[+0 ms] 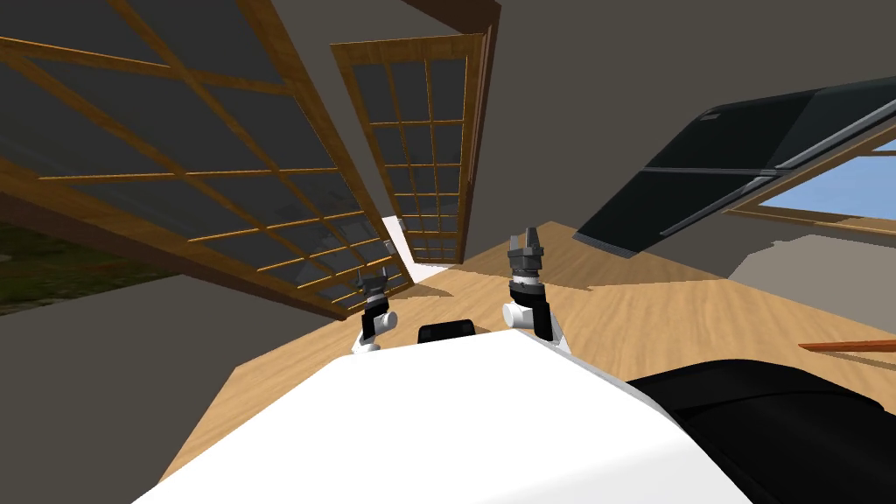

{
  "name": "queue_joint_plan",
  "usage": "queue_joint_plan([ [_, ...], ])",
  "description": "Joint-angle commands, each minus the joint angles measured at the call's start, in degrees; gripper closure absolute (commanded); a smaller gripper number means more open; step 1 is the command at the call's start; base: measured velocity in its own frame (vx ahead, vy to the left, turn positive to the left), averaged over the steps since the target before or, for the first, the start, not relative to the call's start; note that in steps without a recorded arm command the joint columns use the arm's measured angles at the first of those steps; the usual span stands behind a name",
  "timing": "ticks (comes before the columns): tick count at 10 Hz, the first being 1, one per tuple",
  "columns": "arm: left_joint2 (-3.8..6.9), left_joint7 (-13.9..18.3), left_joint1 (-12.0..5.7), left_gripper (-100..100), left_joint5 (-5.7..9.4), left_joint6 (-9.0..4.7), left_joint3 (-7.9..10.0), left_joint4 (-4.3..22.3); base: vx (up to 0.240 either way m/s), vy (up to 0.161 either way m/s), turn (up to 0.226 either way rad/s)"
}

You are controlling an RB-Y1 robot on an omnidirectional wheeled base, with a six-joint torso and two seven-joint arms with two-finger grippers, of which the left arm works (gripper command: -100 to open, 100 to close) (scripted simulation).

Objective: Push the door open

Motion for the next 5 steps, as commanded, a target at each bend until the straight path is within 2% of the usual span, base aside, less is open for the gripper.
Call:
queue_joint_plan([
  [1, 0.07, 1.80, -0.89, -100, 1.27, -0.51, 0.28, 2.59, 0.104, 0.044, -0.096],
  [5, 0.00, 5.70, -2.90, -100, 4.24, -1.81, 0.85, 8.64, 0.087, 0.050, -0.094],
])
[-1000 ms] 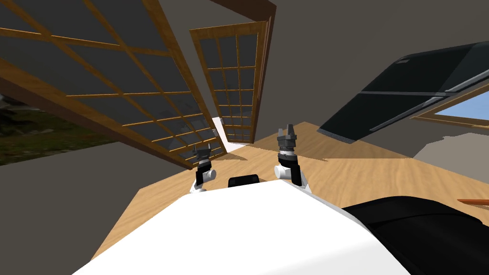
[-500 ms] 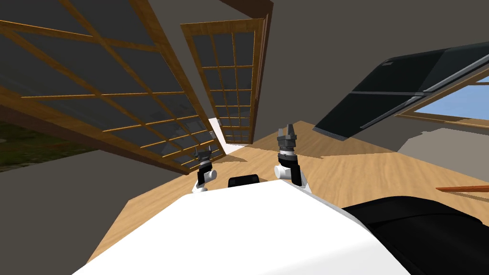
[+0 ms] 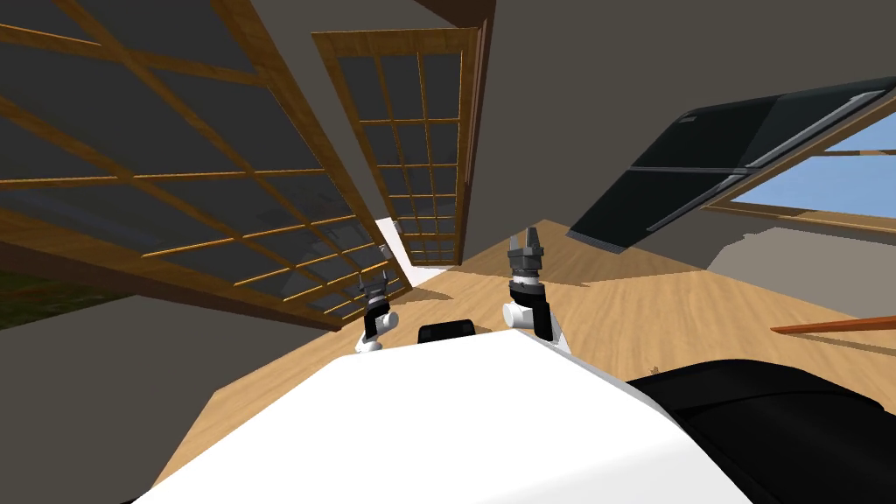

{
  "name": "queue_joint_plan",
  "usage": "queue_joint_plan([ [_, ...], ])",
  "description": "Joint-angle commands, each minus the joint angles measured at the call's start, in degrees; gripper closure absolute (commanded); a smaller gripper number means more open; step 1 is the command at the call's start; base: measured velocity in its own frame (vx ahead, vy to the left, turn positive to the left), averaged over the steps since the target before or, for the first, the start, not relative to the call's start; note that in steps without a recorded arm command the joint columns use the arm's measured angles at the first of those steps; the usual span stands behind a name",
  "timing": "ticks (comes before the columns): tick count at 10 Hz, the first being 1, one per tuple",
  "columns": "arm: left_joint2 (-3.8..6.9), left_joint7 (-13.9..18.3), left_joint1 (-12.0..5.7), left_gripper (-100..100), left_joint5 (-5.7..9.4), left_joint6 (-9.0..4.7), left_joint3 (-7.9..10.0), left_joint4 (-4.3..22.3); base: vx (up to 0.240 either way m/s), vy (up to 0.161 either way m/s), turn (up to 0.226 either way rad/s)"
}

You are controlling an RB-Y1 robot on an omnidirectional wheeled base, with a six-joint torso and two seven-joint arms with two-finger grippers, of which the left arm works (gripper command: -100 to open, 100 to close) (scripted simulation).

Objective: Push the door open

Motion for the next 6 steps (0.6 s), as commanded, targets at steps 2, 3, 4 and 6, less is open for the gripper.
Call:
queue_joint_plan([
  [2, -0.12, 2.55, -0.99, -100, 1.85, -0.85, 0.29, 3.62, 0.090, 0.054, -0.097],
  [3, -0.16, 3.48, -1.47, -100, 2.56, -1.16, 0.43, 5.06, 0.078, 0.033, -0.090],
  [4, -0.20, 4.41, -1.95, -100, 3.27, -1.47, 0.56, 6.49, 0.082, 0.046, -0.087],
  [6, -0.31, 6.15, -2.85, -100, 4.59, -2.06, 0.81, 9.19, 0.088, 0.057, -0.085],
])
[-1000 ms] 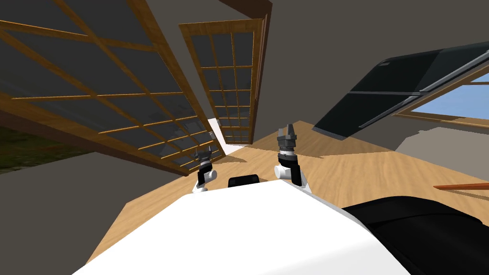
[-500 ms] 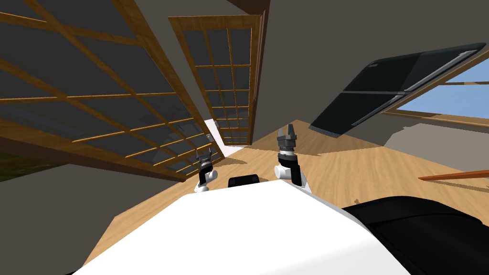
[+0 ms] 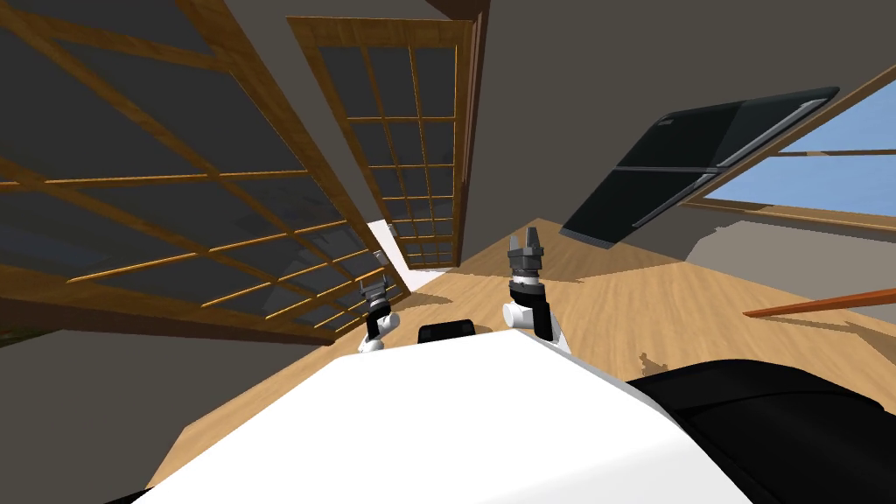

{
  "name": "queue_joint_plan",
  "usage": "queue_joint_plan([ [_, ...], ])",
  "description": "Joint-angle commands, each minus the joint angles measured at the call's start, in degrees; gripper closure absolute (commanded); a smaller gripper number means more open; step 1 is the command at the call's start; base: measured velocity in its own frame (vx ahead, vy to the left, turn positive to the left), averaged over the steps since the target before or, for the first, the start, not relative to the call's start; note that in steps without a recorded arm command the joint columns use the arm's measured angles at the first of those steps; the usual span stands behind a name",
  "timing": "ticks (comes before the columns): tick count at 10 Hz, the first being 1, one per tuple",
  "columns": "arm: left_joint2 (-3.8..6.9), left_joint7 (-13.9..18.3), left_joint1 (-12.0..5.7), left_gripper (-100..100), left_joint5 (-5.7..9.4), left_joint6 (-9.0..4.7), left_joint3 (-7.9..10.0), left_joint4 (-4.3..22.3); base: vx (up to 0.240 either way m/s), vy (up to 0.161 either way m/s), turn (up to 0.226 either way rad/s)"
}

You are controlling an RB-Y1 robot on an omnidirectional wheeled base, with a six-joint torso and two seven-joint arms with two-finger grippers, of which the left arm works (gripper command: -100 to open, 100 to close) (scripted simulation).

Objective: Push the door open

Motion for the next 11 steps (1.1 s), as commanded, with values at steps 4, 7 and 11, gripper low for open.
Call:
queue_joint_plan([
  [4, -0.47, 3.83, -1.66, -100, 2.94, -1.20, 0.51, 5.54, 0.075, 0.054, -0.081],
  [7, -0.69, 6.02, -2.79, -100, 4.61, -1.93, 0.83, 8.93, 0.079, 0.044, -0.077],
  [11, -1.01, 8.71, -4.17, -100, 6.65, -2.84, 1.22, 13.10, 0.066, 0.048, -0.067],
])
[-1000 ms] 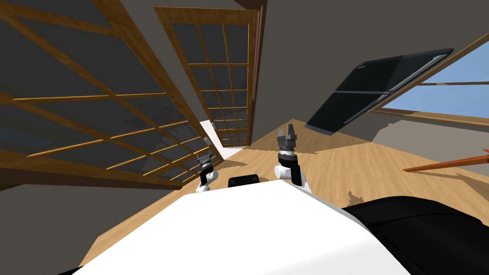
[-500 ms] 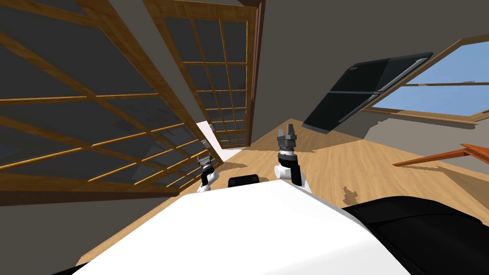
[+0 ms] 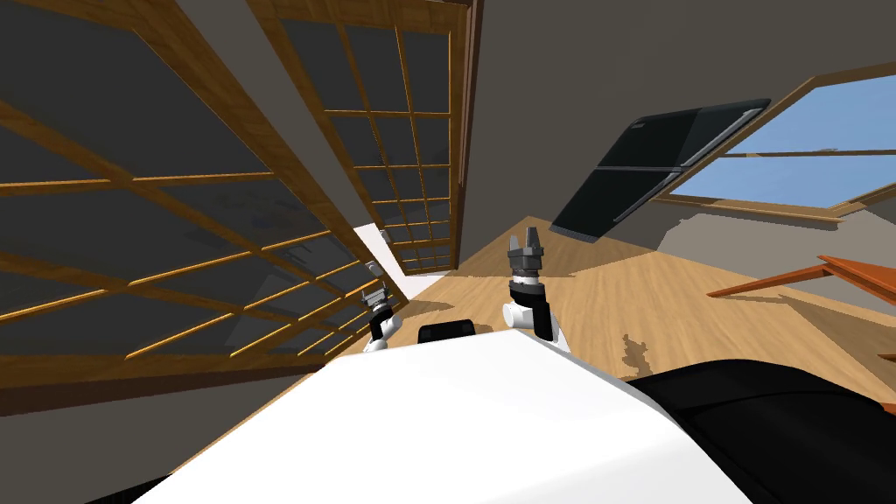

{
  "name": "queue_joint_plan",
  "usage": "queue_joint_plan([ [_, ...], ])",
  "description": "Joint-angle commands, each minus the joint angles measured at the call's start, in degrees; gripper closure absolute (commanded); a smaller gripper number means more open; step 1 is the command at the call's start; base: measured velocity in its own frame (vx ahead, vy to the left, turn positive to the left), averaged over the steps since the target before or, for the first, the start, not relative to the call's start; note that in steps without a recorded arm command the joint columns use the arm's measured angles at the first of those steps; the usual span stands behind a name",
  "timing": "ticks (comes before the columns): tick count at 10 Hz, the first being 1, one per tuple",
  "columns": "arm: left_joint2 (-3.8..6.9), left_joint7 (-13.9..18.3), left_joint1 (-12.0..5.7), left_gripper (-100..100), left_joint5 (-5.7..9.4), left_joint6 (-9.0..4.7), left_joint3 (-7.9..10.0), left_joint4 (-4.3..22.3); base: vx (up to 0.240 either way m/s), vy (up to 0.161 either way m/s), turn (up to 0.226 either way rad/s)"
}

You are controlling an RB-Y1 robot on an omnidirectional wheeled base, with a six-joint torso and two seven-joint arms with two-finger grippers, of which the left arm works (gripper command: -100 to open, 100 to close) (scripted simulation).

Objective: Push the door open

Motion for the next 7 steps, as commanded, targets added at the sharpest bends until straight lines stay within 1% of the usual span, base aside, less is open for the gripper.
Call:
queue_joint_plan([
  [1, -0.31, 1.49, -0.79, -100, 1.18, -0.49, 0.23, 2.30, 0.076, 0.067, -0.097],
  [2, -0.47, 2.64, -1.38, -100, 2.05, -0.88, 0.40, 4.09, 0.092, 0.078, -0.118],
  [4, -0.75, 4.26, -2.22, -100, 3.28, -1.42, 0.63, 6.60, 0.092, 0.076, -0.086],
  [5, -0.75, 4.26, -2.22, -100, 3.28, -1.42, 0.63, 6.60, 0.069, 0.047, -0.021],
  [7, -1.05, 5.77, -2.99, -100, 4.43, -1.92, 0.85, 8.94, 0.057, 0.042, -0.061],
])
